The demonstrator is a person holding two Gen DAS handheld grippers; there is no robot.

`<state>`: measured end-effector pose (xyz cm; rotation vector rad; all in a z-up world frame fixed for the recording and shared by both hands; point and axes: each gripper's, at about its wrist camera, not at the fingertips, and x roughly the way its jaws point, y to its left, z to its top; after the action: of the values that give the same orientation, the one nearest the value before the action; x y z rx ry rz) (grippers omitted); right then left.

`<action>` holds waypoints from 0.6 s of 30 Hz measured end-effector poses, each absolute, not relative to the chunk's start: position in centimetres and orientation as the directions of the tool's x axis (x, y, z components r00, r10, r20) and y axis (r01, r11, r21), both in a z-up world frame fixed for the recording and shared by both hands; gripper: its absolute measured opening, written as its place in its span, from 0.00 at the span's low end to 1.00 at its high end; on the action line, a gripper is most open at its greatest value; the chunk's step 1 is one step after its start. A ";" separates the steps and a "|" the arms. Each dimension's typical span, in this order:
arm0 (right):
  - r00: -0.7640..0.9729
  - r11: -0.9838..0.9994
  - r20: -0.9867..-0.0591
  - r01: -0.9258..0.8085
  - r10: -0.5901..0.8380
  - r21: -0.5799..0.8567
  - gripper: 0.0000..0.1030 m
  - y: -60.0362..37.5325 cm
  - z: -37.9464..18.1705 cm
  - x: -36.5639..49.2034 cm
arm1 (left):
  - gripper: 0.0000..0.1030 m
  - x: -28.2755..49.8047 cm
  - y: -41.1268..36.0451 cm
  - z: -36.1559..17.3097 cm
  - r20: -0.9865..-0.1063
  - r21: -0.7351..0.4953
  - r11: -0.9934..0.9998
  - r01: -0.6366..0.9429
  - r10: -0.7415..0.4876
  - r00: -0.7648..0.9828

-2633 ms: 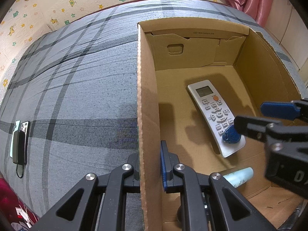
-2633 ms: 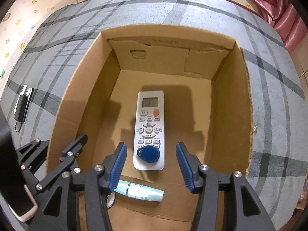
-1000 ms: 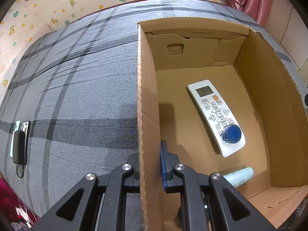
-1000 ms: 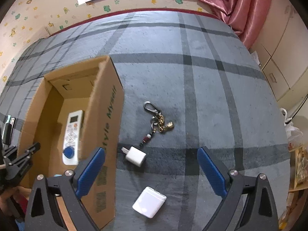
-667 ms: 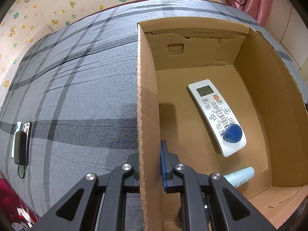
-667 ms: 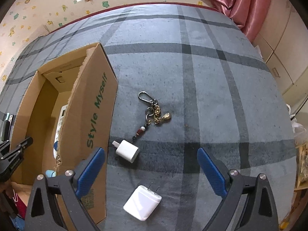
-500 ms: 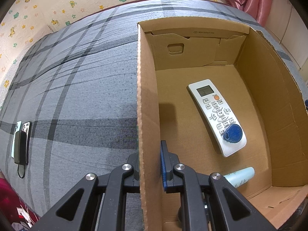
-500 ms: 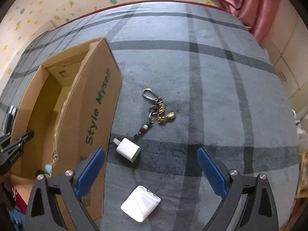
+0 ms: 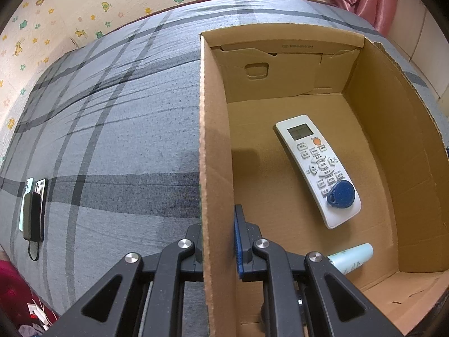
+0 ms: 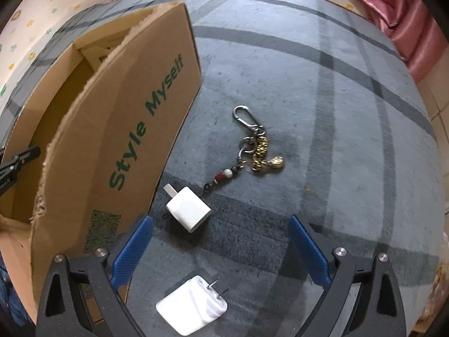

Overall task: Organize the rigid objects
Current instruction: 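Move the right gripper out of the box toward the white charger cube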

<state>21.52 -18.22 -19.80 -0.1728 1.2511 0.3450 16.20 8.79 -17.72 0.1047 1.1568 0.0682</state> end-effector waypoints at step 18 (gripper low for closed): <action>0.157 0.872 -0.967 -0.479 0.201 0.103 0.45 -15.7 -22.9 23.0 | 0.13 16.2 8.7 -17.7 -0.910 0.121 0.993 -0.004 0.113 0.399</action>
<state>23.01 -15.73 -22.86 -0.2496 1.3287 0.4937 16.22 8.72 -17.71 0.1056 1.1590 0.0736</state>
